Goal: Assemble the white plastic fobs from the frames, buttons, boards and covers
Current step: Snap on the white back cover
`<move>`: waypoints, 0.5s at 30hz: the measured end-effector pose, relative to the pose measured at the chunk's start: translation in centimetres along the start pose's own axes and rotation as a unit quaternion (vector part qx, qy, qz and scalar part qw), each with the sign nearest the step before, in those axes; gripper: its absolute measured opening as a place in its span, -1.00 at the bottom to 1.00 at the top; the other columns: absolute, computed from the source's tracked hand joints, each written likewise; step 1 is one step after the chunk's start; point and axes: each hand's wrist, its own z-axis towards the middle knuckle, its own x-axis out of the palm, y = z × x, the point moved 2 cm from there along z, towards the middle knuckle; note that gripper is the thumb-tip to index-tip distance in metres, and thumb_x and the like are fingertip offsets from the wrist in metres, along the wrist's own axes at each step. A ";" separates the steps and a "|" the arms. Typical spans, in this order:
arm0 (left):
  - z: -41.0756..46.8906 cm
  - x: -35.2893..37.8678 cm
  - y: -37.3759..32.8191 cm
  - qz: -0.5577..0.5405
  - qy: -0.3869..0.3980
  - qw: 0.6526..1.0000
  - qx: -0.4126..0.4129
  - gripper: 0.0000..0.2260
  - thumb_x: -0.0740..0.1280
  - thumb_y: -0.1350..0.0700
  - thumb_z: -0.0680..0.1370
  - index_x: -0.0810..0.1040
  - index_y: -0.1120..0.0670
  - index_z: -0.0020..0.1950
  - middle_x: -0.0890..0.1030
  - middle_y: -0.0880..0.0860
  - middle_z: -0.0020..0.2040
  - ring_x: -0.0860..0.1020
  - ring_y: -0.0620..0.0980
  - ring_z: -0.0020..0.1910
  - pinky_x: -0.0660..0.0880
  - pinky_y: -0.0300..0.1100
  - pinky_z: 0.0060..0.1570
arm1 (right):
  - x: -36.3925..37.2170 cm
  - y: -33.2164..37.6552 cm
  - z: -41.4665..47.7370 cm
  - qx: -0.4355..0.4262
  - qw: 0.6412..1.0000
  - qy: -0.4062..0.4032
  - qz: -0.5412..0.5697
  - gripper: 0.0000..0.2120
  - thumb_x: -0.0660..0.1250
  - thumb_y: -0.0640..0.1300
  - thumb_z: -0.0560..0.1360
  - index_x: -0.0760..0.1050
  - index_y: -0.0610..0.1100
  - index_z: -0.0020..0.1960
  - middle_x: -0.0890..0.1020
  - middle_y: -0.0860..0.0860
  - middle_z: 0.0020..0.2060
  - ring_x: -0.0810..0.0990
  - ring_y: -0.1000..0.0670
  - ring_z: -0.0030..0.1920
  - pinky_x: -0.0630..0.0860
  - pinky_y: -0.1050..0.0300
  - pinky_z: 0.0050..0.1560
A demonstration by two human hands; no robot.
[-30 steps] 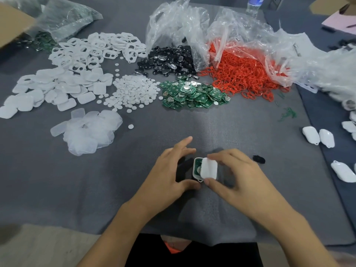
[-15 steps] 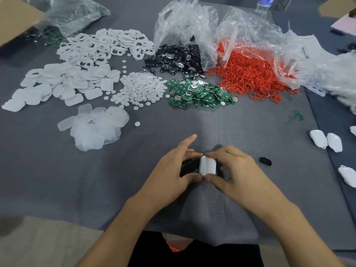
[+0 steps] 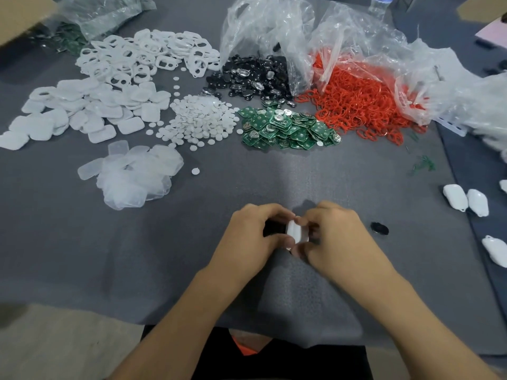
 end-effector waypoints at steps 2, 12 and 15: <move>0.6 0.0 -0.4 0.011 0.013 1.000 -0.010 -0.67 0.61 0.22 0.37 0.72 -0.06 0.07 0.70 -0.17 -0.06 0.57 -0.25 0.07 0.39 -0.52 0.05 | 0.1 0.0 0.3 0.015 1.000 0.011 -0.015 -0.80 0.59 -0.02 0.32 0.65 -0.03 -0.12 0.37 0.17 -0.28 0.39 0.10 -0.27 0.26 0.30 -0.31; 2.8 0.0 -2.8 0.140 0.050 0.988 -0.049 -0.70 0.52 0.27 0.35 0.45 -0.05 -0.28 0.66 -0.02 -0.21 0.63 0.05 -0.14 0.60 0.06 -0.06 | 0.2 0.8 0.1 0.018 0.998 0.029 -0.057 -0.89 0.47 0.02 0.46 0.66 -0.01 -0.13 0.39 0.08 -0.19 0.41 0.01 -0.23 0.32 0.18 -0.23; 3.2 -0.2 -3.3 0.151 0.068 0.984 -0.059 -0.70 0.60 0.21 0.33 0.50 -0.04 -0.24 0.67 0.00 -0.18 0.65 0.06 -0.12 0.61 0.01 -0.07 | 0.6 0.4 -0.6 0.008 0.999 0.000 -0.042 -0.85 0.46 -0.04 0.46 0.67 -0.08 -0.02 0.45 0.06 -0.14 0.49 -0.01 -0.21 0.40 0.18 -0.18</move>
